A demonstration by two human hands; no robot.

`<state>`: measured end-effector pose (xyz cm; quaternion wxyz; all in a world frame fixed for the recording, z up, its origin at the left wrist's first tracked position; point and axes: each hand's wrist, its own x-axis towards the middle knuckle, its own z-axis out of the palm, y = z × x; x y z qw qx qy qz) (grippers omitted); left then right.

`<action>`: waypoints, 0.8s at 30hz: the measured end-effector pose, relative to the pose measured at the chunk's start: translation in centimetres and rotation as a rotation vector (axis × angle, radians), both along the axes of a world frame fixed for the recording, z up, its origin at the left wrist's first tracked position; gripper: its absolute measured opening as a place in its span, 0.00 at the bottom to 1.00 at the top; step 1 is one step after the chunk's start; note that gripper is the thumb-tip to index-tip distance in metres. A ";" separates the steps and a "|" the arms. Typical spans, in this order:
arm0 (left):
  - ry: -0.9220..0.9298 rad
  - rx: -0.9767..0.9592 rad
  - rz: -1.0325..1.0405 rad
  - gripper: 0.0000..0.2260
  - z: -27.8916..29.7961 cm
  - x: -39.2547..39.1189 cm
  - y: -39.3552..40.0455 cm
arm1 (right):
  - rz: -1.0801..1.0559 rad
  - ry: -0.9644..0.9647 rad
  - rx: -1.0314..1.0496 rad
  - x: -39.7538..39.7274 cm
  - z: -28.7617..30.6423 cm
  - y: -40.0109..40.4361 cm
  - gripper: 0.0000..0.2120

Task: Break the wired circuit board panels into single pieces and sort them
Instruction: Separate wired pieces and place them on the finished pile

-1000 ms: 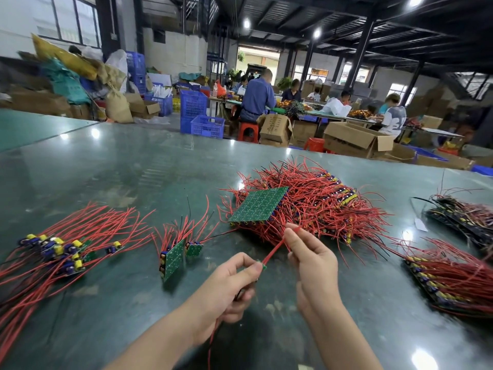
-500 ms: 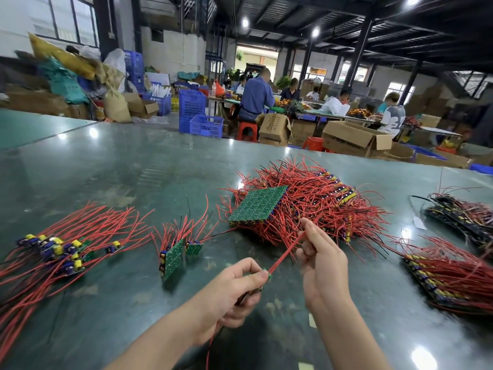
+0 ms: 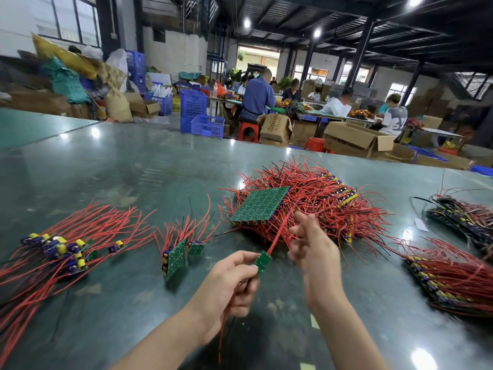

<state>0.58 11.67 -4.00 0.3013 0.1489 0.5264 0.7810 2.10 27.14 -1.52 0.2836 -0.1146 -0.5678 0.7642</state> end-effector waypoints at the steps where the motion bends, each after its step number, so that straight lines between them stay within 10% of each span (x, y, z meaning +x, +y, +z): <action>1: 0.005 0.009 0.031 0.08 -0.1 0.0 0.0 | 0.068 -0.036 0.150 0.0 -0.2 -0.7 0.10; 5: 0.058 -0.006 0.140 0.08 -0.2 -0.2 0.2 | 0.244 -0.166 0.569 0.2 -1.1 -2.3 0.06; 24: -0.242 0.040 -0.060 0.08 -0.1 -0.7 -0.2 | 0.206 -0.102 0.367 0.3 -0.7 -1.6 0.08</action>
